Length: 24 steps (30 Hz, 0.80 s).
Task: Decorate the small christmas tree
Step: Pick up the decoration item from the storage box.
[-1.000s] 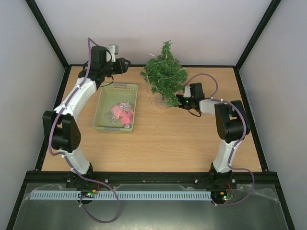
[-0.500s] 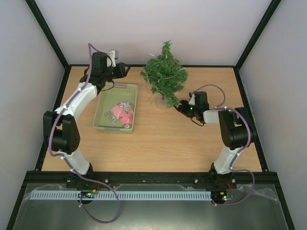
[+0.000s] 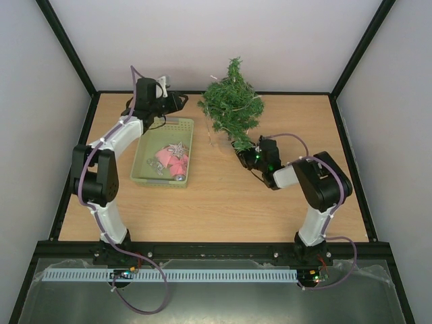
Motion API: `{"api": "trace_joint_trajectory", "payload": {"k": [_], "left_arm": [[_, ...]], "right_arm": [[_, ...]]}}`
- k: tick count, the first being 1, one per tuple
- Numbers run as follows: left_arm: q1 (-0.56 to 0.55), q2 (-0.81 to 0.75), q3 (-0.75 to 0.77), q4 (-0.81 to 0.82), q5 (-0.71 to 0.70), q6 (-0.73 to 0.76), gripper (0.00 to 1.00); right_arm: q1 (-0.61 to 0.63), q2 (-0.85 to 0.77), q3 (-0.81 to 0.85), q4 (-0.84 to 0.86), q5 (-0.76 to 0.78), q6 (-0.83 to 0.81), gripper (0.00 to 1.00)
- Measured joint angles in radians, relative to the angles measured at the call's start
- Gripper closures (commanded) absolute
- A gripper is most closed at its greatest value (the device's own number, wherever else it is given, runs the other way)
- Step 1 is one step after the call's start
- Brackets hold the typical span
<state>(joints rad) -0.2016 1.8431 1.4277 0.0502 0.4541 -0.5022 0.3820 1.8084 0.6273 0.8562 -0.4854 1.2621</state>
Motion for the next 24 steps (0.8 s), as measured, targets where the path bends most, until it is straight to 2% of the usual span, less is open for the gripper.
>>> {"api": "trace_joint_trajectory", "payload": {"k": [4, 7, 13, 17, 24], "left_arm": [[0.0, -0.005, -0.026, 0.019, 0.003, 0.004, 0.64], [0.0, -0.018, -0.063, 0.013, -0.011, 0.013, 0.58], [0.001, -0.109, -0.122, -0.059, -0.069, 0.06, 0.5], [0.006, -0.246, -0.178, -0.132, -0.128, 0.093, 0.46], [0.007, -0.474, -0.293, -0.28, -0.198, 0.161, 0.45]], "right_arm": [[0.006, 0.029, 0.006, 0.039, 0.048, 0.051, 0.56], [0.006, 0.064, 0.029, 0.04, 0.064, 0.056, 0.57], [0.006, 0.07, 0.037, 0.023, 0.074, 0.017, 0.51], [0.006, -0.015, 0.021, -0.069, 0.086, -0.05, 0.45], [0.006, -0.256, -0.095, -0.241, 0.103, -0.191, 0.45]]}}
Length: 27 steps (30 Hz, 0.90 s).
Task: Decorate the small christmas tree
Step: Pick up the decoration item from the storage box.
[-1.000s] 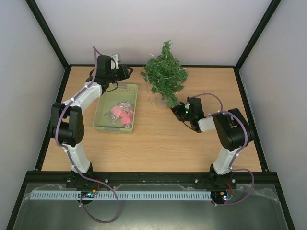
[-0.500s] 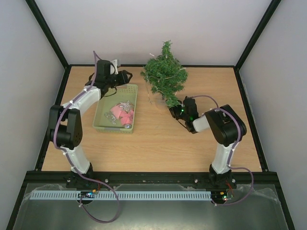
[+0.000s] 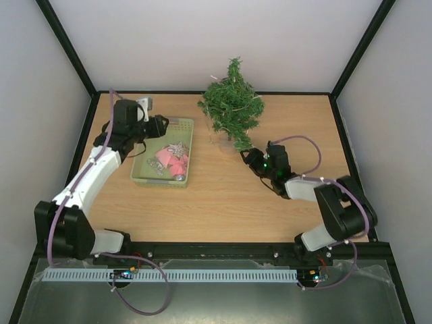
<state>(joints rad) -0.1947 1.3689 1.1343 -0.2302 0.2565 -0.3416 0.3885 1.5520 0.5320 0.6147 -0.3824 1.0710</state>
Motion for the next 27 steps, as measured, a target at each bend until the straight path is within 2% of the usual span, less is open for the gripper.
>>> {"api": "trace_joint_trajectory", "payload": {"k": [2, 3, 10, 18, 27], "left_arm": [[0.0, -0.044, -0.048, -0.041, -0.013, 0.018, 0.47], [0.0, -0.092, -0.127, -0.107, -0.033, 0.037, 0.47], [-0.001, -0.1, -0.307, -0.138, -0.056, 0.082, 0.53], [0.0, 0.096, -0.248, -0.108, -0.043, 0.086, 0.53], [0.011, 0.285, -0.145, -0.006, -0.03, 0.043, 0.53]], "right_arm": [[0.0, -0.066, -0.043, -0.056, 0.005, -0.034, 0.45], [0.004, -0.164, -0.093, -0.143, 0.019, -0.075, 0.45], [0.015, -0.432, -0.148, -0.309, 0.069, -0.146, 0.48], [0.064, -0.663, -0.13, -0.461, 0.124, -0.25, 0.49], [0.064, -0.747, -0.097, -0.562, 0.139, -0.331, 0.5]]}}
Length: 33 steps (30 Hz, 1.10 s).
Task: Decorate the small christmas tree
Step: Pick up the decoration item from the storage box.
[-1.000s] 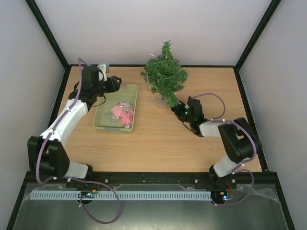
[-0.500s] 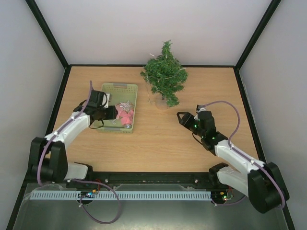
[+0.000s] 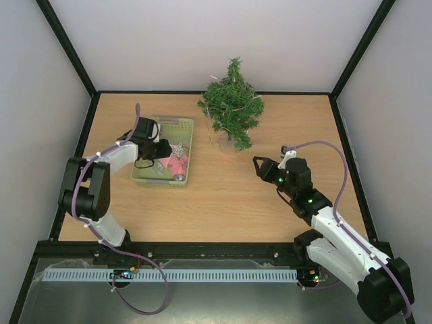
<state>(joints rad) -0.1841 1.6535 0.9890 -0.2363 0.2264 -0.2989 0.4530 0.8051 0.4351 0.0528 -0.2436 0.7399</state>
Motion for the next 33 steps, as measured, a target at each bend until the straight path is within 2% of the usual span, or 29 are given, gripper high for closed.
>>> {"api": "trace_joint_trajectory", "payload": {"k": [9, 14, 18, 21, 25, 27, 33], "left_arm": [[0.006, 0.079, 0.01, 0.066, 0.039, -0.032, 0.56], [0.006, 0.116, 0.047, 0.093, 0.06, -0.047, 0.62], [0.006, 0.146, 0.055, 0.096, 0.072, -0.053, 0.7], [0.006, 0.147, 0.055, 0.096, 0.072, -0.051, 0.82], [0.006, 0.143, 0.056, 0.098, 0.072, -0.049, 0.94], [0.006, 0.129, 0.056, 0.099, 0.073, -0.048, 0.97], [0.006, 0.013, 0.029, 0.095, 0.072, -0.05, 0.98]], "right_arm": [[0.0, -0.003, 0.0, -0.018, -0.014, -0.03, 0.51], [0.0, 0.0, 0.0, -0.013, -0.031, -0.029, 0.51], [0.0, 0.001, 0.0, -0.005, -0.042, -0.024, 0.52], [0.0, -0.002, 0.0, -0.006, -0.046, -0.021, 0.53], [0.004, -0.021, 0.011, -0.023, -0.049, -0.013, 0.54], [0.011, -0.037, 0.03, -0.029, -0.05, -0.009, 0.54], [0.04, -0.099, 0.103, -0.034, -0.05, 0.016, 0.54]]}}
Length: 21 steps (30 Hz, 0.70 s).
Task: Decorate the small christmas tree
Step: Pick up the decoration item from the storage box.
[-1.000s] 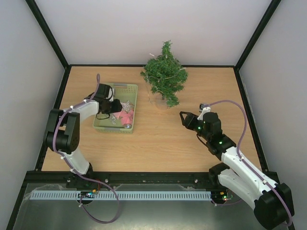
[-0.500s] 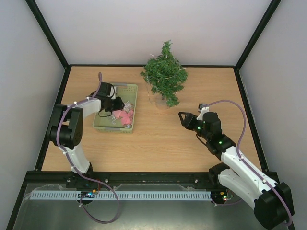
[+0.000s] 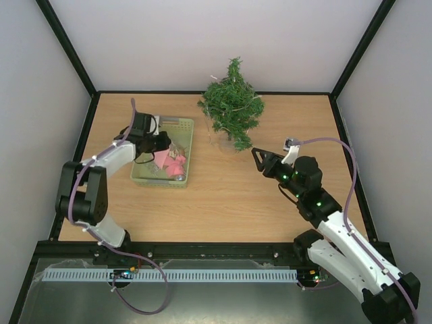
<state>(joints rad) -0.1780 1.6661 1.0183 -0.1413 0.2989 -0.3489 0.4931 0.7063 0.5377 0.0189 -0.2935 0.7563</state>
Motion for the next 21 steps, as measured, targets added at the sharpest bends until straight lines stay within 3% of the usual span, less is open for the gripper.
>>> {"api": "trace_joint_trajectory", "payload": {"k": [5, 10, 21], "left_arm": [[0.0, -0.151, -0.038, -0.008, 0.009, -0.008, 0.98], [0.0, -0.336, -0.094, 0.01, 0.106, -0.067, 0.97], [-0.019, -0.725, -0.271, 0.299, 0.367, -0.418, 0.98]], "right_arm": [[0.031, -0.014, 0.014, 0.003, -0.002, 0.025, 0.54], [0.107, 0.0, 0.05, 0.023, 0.0, 0.039, 0.54], [0.301, 0.2, 0.151, 0.264, 0.039, 0.112, 0.59]]}}
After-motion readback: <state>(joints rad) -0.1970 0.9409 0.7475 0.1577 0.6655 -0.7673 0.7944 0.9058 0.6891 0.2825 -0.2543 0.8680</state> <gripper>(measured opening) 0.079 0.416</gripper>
